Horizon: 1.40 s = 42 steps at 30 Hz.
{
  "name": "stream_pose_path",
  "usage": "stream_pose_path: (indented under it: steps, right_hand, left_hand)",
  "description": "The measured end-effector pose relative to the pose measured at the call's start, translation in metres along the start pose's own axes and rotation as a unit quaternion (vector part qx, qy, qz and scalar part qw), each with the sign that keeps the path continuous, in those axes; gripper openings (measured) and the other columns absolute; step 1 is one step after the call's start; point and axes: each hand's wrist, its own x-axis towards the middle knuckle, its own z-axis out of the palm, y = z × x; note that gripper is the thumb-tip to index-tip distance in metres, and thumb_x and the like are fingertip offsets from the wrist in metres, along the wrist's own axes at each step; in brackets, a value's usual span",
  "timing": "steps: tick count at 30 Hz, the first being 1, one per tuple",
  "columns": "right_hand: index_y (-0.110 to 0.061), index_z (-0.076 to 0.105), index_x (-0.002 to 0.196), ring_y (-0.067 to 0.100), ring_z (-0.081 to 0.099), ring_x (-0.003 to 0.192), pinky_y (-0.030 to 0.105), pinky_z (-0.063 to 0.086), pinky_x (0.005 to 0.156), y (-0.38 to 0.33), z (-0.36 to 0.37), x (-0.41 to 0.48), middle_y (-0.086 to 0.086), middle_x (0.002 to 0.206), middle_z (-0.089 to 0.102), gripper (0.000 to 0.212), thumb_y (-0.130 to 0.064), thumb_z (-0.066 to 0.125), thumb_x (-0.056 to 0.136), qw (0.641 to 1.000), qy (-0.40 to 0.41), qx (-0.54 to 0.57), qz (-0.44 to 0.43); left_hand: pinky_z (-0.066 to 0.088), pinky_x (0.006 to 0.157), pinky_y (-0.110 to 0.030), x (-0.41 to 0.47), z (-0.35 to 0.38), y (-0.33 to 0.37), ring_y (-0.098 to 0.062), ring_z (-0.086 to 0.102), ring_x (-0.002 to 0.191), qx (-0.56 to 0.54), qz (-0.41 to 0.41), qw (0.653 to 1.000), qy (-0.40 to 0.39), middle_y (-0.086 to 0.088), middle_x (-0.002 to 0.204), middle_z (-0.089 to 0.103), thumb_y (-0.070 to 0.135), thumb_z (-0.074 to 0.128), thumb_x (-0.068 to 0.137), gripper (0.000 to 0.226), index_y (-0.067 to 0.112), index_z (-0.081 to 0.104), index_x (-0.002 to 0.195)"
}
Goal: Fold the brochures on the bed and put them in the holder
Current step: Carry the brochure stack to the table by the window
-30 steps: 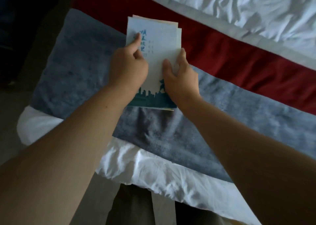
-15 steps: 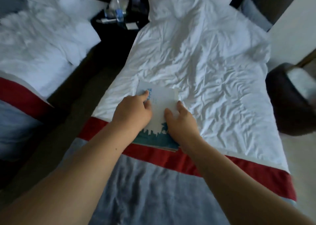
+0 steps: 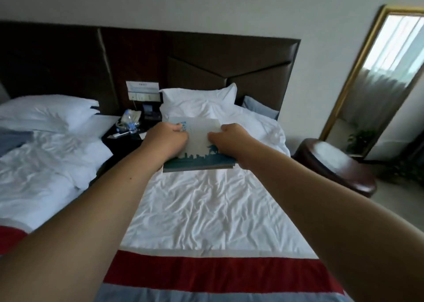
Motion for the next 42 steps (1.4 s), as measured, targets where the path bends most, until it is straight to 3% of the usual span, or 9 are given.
stream_pose_path:
  steps: [3,7,12,17,20,27,30,32,42]
  right_hand:
    - [-0.013,0.064,0.106,0.025,0.068,0.089,0.038,0.058,0.076,-0.015,-0.045,-0.015,0.01,0.1,0.068,0.024,-0.032,0.06,0.091,1.0,0.022,0.008,-0.007]
    - [-0.017,0.061,0.102,0.02,0.062,0.078,0.029,0.048,0.06,-0.019,-0.102,-0.033,0.007,0.091,0.065,0.018,-0.03,0.056,0.09,0.998,0.054,0.022,-0.001]
    - [-0.017,0.061,0.117,0.028,0.07,0.094,0.045,0.061,0.088,-0.005,-0.167,-0.059,0.01,0.102,0.07,0.027,-0.028,0.053,0.093,0.99,0.124,0.054,0.033]
    - [-0.019,0.054,0.111,0.017,0.065,0.082,0.026,0.052,0.06,0.027,-0.232,-0.099,0.002,0.094,0.064,0.019,-0.031,0.055,0.095,0.968,0.243,0.044,0.05]
    - [-0.017,0.057,0.107,0.019,0.07,0.087,0.034,0.061,0.077,0.055,-0.272,-0.145,0.002,0.096,0.069,0.018,-0.029,0.057,0.093,0.943,0.318,0.06,0.082]
    - [-0.015,0.068,0.104,0.022,0.074,0.086,0.039,0.063,0.084,0.133,-0.341,-0.295,0.006,0.098,0.075,0.019,-0.028,0.063,0.091,0.856,0.468,0.067,0.209]
    - [-0.016,0.07,0.106,0.018,0.072,0.082,0.033,0.062,0.08,0.161,-0.363,-0.36,0.003,0.095,0.075,0.024,-0.032,0.066,0.089,0.819,0.517,0.057,0.242]
    - [-0.018,0.07,0.107,0.019,0.072,0.084,0.031,0.061,0.079,0.176,-0.375,-0.402,0.001,0.095,0.075,0.023,-0.034,0.067,0.09,0.799,0.542,0.052,0.256]
    - [-0.022,0.068,0.118,0.014,0.072,0.084,0.028,0.058,0.078,0.254,-0.453,-0.609,-0.003,0.096,0.073,0.023,-0.031,0.068,0.097,0.718,0.625,0.076,0.297]
  left_hand:
    - [0.046,0.071,-0.023,-0.008,-0.006,0.047,-0.021,0.062,0.11,-0.034,0.012,0.999,0.005,0.001,0.14,0.062,0.037,0.059,0.093,0.05,0.031,0.06,0.143]
    - [0.046,0.073,-0.023,-0.015,0.001,0.104,-0.013,0.063,0.099,-0.09,0.036,0.995,0.003,0.003,0.136,0.065,0.033,0.066,0.09,0.048,0.028,0.064,0.138]
    - [0.038,0.059,-0.019,-0.023,0.03,0.172,-0.001,0.055,0.082,-0.089,0.093,0.991,-0.042,0.005,0.126,0.064,0.032,0.065,0.093,0.047,0.031,0.062,0.14]
    - [0.035,0.059,-0.017,-0.045,0.075,0.243,0.003,0.05,0.077,-0.089,0.183,0.971,-0.128,0.013,0.127,0.055,0.032,0.06,0.097,0.049,0.03,0.057,0.145]
    - [0.041,0.063,-0.02,-0.074,0.113,0.286,-0.007,0.058,0.081,-0.102,0.226,0.95,-0.187,0.001,0.135,0.063,0.033,0.062,0.096,0.05,0.028,0.056,0.146]
    - [0.049,0.074,-0.021,-0.204,0.194,0.368,-0.009,0.06,0.087,-0.12,0.352,0.86,-0.35,-0.009,0.144,0.058,0.03,0.062,0.1,0.051,0.022,0.052,0.15]
    - [0.052,0.099,-0.037,-0.265,0.221,0.392,-0.023,0.064,0.11,-0.111,0.395,0.821,-0.398,-0.008,0.144,0.059,0.033,0.059,0.101,0.051,0.021,0.051,0.15]
    - [0.048,0.107,-0.037,-0.305,0.238,0.409,-0.025,0.062,0.118,-0.11,0.412,0.799,-0.424,-0.007,0.146,0.058,0.034,0.059,0.1,0.052,0.021,0.052,0.15]
    - [0.045,0.069,-0.016,-0.516,0.318,0.514,-0.003,0.062,0.085,-0.127,0.507,0.696,-0.492,-0.001,0.138,0.065,0.037,0.064,0.097,0.051,0.023,0.057,0.145]
